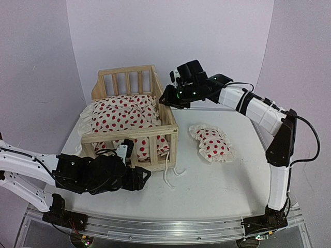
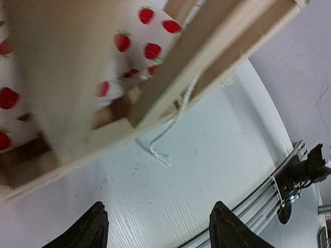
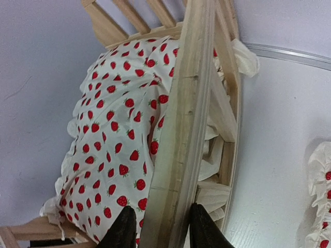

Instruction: Set up the pet bed

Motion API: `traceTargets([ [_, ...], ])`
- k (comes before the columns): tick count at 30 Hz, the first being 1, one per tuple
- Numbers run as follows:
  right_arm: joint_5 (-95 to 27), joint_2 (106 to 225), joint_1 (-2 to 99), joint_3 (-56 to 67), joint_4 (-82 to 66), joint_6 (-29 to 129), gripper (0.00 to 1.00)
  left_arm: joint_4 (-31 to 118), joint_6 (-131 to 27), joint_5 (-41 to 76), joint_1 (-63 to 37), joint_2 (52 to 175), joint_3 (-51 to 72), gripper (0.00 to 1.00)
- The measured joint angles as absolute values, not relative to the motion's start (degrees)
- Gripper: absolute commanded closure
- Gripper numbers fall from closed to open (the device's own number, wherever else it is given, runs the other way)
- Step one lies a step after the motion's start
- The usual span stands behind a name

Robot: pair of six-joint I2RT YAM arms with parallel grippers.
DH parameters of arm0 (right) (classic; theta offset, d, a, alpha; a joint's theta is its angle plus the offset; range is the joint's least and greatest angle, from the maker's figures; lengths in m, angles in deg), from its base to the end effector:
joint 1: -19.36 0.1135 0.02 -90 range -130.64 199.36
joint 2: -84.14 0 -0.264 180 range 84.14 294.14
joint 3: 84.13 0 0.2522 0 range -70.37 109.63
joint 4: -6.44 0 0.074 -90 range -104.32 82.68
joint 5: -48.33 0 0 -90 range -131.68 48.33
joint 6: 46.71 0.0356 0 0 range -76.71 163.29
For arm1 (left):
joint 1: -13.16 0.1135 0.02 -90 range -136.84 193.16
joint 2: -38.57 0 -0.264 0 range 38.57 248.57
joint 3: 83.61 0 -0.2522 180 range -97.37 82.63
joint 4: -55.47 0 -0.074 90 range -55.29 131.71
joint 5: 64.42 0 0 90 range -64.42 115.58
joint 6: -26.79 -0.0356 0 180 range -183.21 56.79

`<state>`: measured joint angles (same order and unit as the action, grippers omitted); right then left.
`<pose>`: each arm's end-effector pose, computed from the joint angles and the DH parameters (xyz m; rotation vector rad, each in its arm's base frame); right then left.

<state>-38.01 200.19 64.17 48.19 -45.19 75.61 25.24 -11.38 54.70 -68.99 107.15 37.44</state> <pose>0.3300 0.3310 0.3580 -0.2892 2.2923 0.8017 0.0517 -0.2482 0.2497 0.3245 2.2426 -0.7402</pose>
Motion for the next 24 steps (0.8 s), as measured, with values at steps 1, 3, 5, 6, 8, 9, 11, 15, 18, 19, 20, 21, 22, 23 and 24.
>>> traceTargets([
  [1, -39.26, 199.18, 64.20, 46.55, -44.20, 76.52, 0.77, 25.08, -10.75, 54.79, -68.31, 106.36, 37.77, 0.34],
  [3, -42.14, 196.34, 64.07, 41.74, -41.43, 79.48, 0.88, 24.89, -10.94, 54.20, -67.24, 105.03, 38.14, 0.34],
  [5, -43.70, 193.67, 63.98, 37.24, -38.74, 80.50, 0.96, 24.38, -11.36, 52.26, -67.52, 103.98, 38.16, 0.34],
  [6, -43.65, 192.01, 63.87, 34.44, -36.97, 80.74, 0.99, 24.21, -11.77, 51.14, -67.48, 103.61, 38.16, 0.34],
  [8, -45.07, 188.49, 64.22, 28.76, -33.30, 82.21, 1.00, 23.86, -12.47, 49.50, -67.13, 103.08, 38.16, 0.34],
  [9, -46.30, 186.74, 64.55, 26.05, -31.92, 83.19, 1.00, 23.64, -12.65, 49.15, -67.04, 102.95, 38.14, 0.34],
  [11, -49.31, 183.18, 65.33, 21.00, -29.69, 85.29, 1.00, 23.23, -13.17, 48.43, -66.58, 102.91, 38.01, 0.34],
  [15, -56.50, 175.36, 67.39, 11.10, -26.68, 90.97, 1.00, 22.11, -14.11, 46.66, -64.75, 103.17, 37.22, 0.33],
  [18, -61.99, 170.46, 68.81, 5.37, -25.78, 95.78, 1.00, 20.52, -15.49, 44.34, -60.73, 103.91, 37.09, 0.33],
  [19, -63.91, 169.81, 69.40, 4.45, -25.54, 97.25, 0.99, 20.71, -16.30, 43.32, -59.00, 104.44, 36.83, 0.33],
  [20, -65.84, 169.57, 70.05, 3.97, -25.28, 98.51, 0.98, 20.65, -17.63, 42.24, -56.97, 104.87, 36.54, 0.33],
  [21, -67.13, 169.54, 70.49, 3.80, -24.93, 99.58, 0.98, 20.54, -19.03, 41.35, -54.89, 105.14, 36.32, 0.33],
  [22, -68.57, 169.76, 70.97, 3.60, -24.07, 100.74, 0.98, 20.03, -20.54, 40.28, -52.73, 105.35, 36.02, 0.33],
  [23, -69.40, 170.26, 71.23, 3.60, -23.29, 101.46, 0.97, 19.53, -21.65, 39.82, -51.17, 105.42, 35.78, 0.32],
  [24, -70.38, 171.01, 71.61, 3.75, -22.22, 102.29, 0.96, 18.77, -23.16, 39.18, -49.29, 105.49, 35.51, 0.32],
])
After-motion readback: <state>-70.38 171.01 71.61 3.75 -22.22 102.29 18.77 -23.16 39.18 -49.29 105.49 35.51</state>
